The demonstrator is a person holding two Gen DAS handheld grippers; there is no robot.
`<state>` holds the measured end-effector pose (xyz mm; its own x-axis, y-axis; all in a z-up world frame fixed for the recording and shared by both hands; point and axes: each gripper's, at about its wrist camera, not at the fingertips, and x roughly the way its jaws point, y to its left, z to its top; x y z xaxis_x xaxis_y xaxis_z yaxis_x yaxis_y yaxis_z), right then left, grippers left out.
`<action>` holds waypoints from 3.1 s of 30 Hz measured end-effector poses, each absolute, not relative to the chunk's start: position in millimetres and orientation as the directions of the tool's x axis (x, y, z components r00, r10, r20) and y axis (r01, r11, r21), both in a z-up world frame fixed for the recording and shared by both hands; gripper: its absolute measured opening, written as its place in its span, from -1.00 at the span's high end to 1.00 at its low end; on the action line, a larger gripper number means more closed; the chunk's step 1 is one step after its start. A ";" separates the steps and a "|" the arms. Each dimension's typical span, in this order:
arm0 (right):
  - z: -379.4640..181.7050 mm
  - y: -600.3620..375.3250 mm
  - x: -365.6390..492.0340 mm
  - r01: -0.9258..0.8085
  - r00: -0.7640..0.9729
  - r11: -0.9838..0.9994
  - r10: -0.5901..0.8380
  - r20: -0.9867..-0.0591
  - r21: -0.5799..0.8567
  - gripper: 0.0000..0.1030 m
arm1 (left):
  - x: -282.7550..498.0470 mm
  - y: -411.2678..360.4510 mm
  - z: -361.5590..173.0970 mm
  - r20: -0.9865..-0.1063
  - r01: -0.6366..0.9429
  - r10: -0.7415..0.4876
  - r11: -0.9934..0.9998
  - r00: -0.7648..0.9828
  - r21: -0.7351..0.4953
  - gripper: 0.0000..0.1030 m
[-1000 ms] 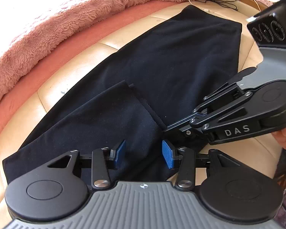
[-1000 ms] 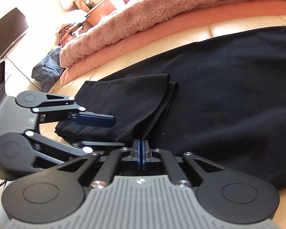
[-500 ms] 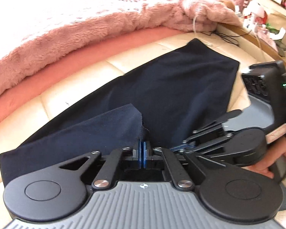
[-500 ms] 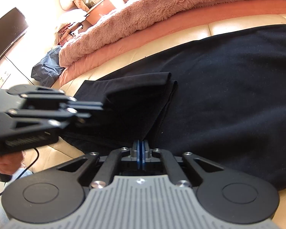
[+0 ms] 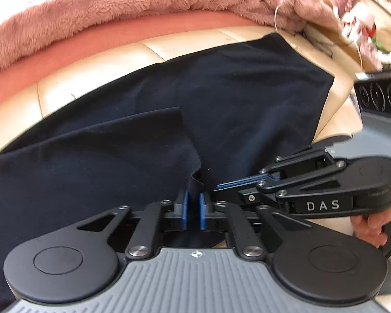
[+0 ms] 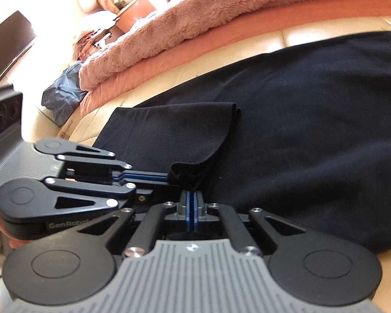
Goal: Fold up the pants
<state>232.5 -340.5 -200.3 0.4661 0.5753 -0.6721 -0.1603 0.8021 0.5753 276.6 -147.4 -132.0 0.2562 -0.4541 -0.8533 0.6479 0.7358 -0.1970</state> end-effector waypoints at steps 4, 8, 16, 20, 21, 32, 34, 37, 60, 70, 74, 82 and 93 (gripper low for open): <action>-193.5 -347.6 223.7 -0.138 0.478 0.816 0.551 -0.684 0.561 0.99 | 274.8 -147.4 -133.7 -0.847 0.649 -0.480 0.724 0.229 -0.234 0.61; -186.7 -355.5 217.0 -0.090 0.505 0.817 0.531 -0.681 0.570 0.93 | 272.8 -143.2 -129.1 -0.832 0.644 -0.518 0.709 0.199 -0.287 0.60; -191.4 -362.5 232.3 0.017 0.529 0.722 0.580 -0.619 0.692 0.40 | 273.6 -99.8 -111.8 -0.814 0.531 -0.419 0.831 0.402 -0.165 0.50; -204.0 -365.0 248.1 0.093 0.524 0.687 0.581 -0.622 0.720 0.40 | 282.8 -75.9 -117.8 -0.824 0.438 -0.343 0.889 0.450 -0.131 0.50; -206.7 -366.0 251.4 0.103 0.524 0.680 0.583 -0.621 0.726 0.42 | 285.1 -72.1 -120.7 -0.827 0.428 -0.341 0.893 0.447 -0.137 0.50; -231.0 -374.5 271.5 0.183 0.509 0.546 0.659 -0.554 0.818 0.72 | 293.3 -53.8 -142.6 -0.822 0.402 -0.385 0.891 0.419 -0.212 0.50; -233.4 -372.9 273.6 0.187 0.505 0.534 0.668 -0.547 0.824 0.88 | 292.1 -52.4 -142.2 -0.819 0.398 -0.391 0.890 0.420 -0.221 0.50; -231.5 -373.7 272.7 0.188 0.501 0.544 0.663 -0.557 0.817 0.95 | 290.8 -50.1 -141.0 -0.813 0.382 -0.391 0.895 0.431 -0.229 0.50; 43.3 -409.9 341.1 -0.116 0.568 0.802 0.537 -0.624 0.586 1.00 | 257.0 46.7 -68.2 -0.667 0.088 -0.218 0.971 0.713 -0.223 0.50; 14.9 -570.5 332.2 0.129 0.594 0.871 0.315 -0.741 0.473 1.00 | 289.4 -37.5 -84.9 -0.697 0.257 -0.309 0.949 0.647 -0.182 0.50; -33.6 -603.1 330.2 0.197 0.565 0.866 0.283 -0.775 0.460 1.00 | 299.8 -70.9 -96.8 -0.720 0.315 -0.314 0.939 0.619 -0.138 0.50; -115.0 -619.7 345.4 0.214 0.508 0.906 0.215 -0.834 0.364 1.00 | 312.2 -95.6 -133.2 -0.787 0.333 -0.273 0.939 0.553 -0.092 0.54; -175.3 -631.7 341.3 0.221 0.456 0.939 0.140 -0.879 0.264 1.00 | 307.5 -88.1 -144.5 -0.796 0.317 -0.268 0.943 0.543 -0.102 0.54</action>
